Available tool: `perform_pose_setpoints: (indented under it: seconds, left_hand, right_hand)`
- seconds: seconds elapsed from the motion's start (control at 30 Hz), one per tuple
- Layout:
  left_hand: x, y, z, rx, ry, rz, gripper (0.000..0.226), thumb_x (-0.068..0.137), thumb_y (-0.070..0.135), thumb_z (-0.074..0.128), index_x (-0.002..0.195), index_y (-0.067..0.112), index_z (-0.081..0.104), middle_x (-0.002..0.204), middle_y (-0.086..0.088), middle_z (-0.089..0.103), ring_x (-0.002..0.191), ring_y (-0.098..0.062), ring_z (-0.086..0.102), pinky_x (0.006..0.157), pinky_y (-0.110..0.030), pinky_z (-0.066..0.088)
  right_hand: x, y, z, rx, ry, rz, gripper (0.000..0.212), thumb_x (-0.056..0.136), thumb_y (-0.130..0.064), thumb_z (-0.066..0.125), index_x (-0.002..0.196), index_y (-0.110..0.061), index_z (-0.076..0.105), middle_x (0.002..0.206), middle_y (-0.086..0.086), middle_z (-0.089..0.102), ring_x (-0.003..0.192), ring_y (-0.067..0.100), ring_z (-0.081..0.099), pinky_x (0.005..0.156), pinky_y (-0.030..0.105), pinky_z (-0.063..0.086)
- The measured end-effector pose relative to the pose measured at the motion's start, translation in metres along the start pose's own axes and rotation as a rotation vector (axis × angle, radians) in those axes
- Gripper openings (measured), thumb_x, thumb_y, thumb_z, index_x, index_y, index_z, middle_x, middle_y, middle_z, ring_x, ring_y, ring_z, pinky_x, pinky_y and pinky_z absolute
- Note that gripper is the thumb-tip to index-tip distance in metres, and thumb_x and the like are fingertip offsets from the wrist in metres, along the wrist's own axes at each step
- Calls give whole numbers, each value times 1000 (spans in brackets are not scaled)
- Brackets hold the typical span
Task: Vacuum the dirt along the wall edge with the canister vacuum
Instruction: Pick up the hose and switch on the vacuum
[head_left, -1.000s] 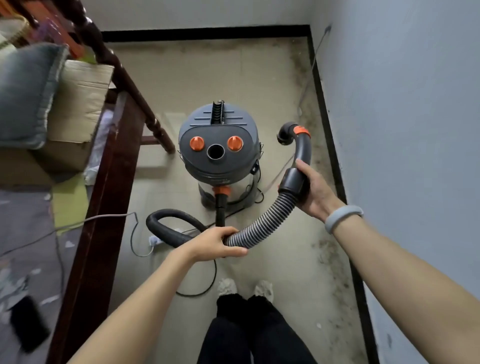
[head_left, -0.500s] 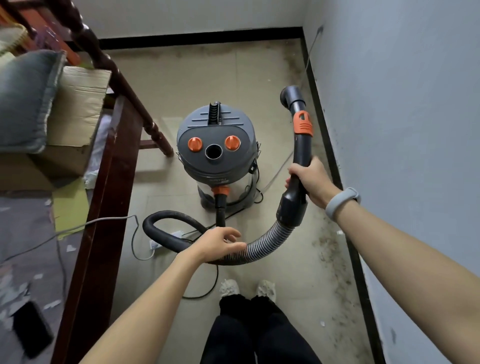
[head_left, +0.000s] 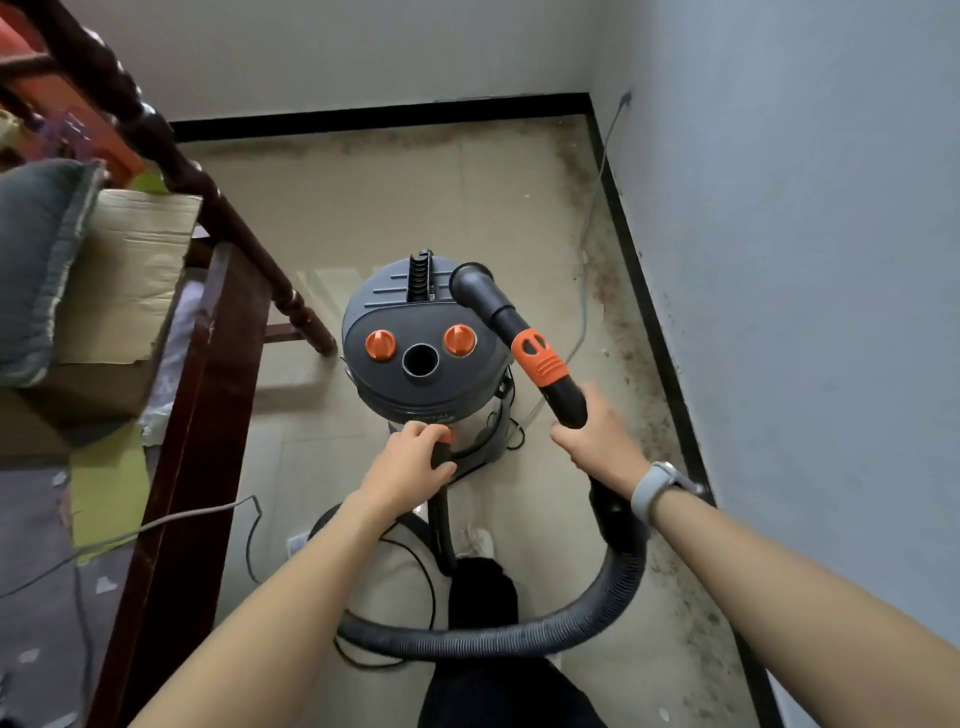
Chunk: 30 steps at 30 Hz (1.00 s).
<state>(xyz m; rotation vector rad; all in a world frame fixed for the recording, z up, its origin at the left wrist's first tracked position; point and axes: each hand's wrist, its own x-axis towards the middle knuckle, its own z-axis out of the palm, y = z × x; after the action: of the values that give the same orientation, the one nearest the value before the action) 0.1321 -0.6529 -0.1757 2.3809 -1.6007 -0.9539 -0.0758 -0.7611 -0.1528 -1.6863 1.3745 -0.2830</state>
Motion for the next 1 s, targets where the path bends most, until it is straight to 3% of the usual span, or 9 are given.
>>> perform_pose_setpoints:
  seconds: [0.1,0.2,0.37,0.47,0.53,0.57,0.7,0.8,1.0]
  left_hand:
    - [47,-14,-18,131,52,-21,57,91,33,57,142,20,35,142,-6,36,129,-28,36,102,-42,39]
    - [102,-29,-34,201,107,-43,64,91,35,57,146,21,28,150,-8,28,135,-30,28,104,-45,37]
    - [191,-57,-47,321,93,-24,85,86,52,58,150,28,8,159,-6,5,145,-30,3,114,-53,14]
    - [231,-77,-47,387,24,14,100,77,68,57,150,34,-4,160,-3,-5,146,-29,-7,112,-59,3]
    - [245,-91,-41,339,29,-1,103,73,73,55,150,35,-3,159,-2,3,146,-28,-2,112,-60,2]
    - [249,-97,-38,310,63,-2,102,73,73,56,150,36,2,157,-3,11,144,-27,4,112,-59,2]
    - [250,-114,-27,278,230,75,97,67,69,65,148,37,20,139,-1,35,132,-25,22,109,-49,9]
    - [252,-119,-27,288,285,124,96,65,70,66,146,35,28,134,-2,42,127,-26,30,103,-46,16]
    - [260,-122,-35,248,384,155,94,59,67,73,140,30,43,125,-6,52,119,-28,42,97,-43,19]
  right_hand:
    - [32,1,12,-106,35,-9,29,84,-25,61,110,-24,49,80,0,56,79,29,57,68,36,46]
    - [72,-4,29,-42,117,38,22,85,-27,61,102,-20,50,75,1,57,73,30,58,64,36,46]
    - [145,-15,51,191,187,198,19,84,-20,61,91,-11,47,75,9,55,74,38,59,73,50,52]
    - [179,-19,68,249,214,256,16,83,-17,61,89,-14,47,81,11,60,71,30,61,66,34,52]
    - [199,-21,82,266,224,274,16,83,-18,62,87,-17,47,79,4,58,64,15,56,50,14,42]
    - [207,-23,89,272,222,282,17,83,-19,63,86,-18,46,78,1,57,63,11,53,47,11,38]
    - [223,-24,112,256,185,285,18,83,-22,64,87,-19,47,78,-2,56,68,15,56,58,22,45]
    - [221,-24,128,244,191,259,17,83,-21,66,90,-20,50,75,-9,55,66,1,52,54,7,38]
    - [234,-33,139,267,243,228,18,84,-17,67,95,-20,53,75,-14,55,65,-6,51,55,2,36]
